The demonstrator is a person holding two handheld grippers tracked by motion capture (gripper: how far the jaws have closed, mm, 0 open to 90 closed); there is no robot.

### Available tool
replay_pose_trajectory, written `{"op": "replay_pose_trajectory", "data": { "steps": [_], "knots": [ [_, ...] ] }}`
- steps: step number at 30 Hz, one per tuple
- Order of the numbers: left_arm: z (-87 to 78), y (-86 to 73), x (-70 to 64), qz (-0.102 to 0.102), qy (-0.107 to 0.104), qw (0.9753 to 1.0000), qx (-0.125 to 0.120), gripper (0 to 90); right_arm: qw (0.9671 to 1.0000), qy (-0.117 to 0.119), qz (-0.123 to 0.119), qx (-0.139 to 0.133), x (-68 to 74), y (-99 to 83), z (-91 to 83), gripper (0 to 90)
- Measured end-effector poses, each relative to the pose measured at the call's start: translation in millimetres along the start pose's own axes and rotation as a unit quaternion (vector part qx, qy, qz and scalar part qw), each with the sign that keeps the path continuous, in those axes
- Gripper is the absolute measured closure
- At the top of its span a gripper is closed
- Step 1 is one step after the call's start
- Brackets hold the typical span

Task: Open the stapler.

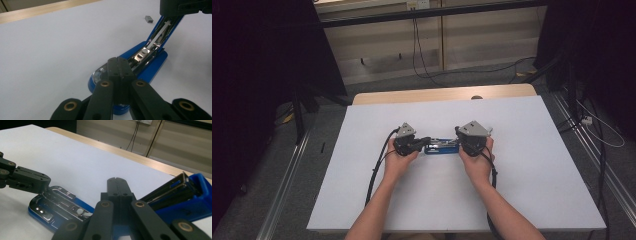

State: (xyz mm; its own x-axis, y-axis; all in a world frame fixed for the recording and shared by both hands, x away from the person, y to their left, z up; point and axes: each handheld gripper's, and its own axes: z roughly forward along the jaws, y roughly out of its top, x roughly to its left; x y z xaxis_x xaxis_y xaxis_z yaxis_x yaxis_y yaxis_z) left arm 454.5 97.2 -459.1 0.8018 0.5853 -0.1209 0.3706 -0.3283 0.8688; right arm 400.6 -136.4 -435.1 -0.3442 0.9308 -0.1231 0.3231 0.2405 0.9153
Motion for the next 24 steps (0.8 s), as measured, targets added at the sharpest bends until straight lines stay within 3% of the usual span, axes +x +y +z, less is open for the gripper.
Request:
{"op": "replay_pose_trajectory", "data": {
  "steps": [4,9,11,21,24],
  "knots": [
    [-0.1,-0.3,0.3,-0.003,-0.002,1.0000,0.000,90.0,1.0000,0.003,-0.004,0.003,-0.2,-0.5,0.7,90.0],
    [-0.2,-0.5,0.4,-0.002,-0.002,1.0000,-0.001,90.0,0.9998,-0.010,-0.013,0.011,-7.9,-6.3,1.2,90.0],
    [-0.4,-0.7,1.4,-0.004,-0.003,1.0000,-0.001,90.0,0.9999,-0.010,0.002,0.013,-15.2,-10.9,0.5,90.0],
    [0.5,-0.7,1.5,-0.004,-0.004,1.0000,-0.001,90.0,0.9993,-0.013,0.000,0.035,-25.9,-23.5,-1.3,90.0],
    [1.4,-0.4,0.0,0.005,-0.001,1.0000,-0.003,90.0,0.9992,-0.010,0.002,0.038,-27.5,-24.9,-2.2,90.0]
  ]
}}
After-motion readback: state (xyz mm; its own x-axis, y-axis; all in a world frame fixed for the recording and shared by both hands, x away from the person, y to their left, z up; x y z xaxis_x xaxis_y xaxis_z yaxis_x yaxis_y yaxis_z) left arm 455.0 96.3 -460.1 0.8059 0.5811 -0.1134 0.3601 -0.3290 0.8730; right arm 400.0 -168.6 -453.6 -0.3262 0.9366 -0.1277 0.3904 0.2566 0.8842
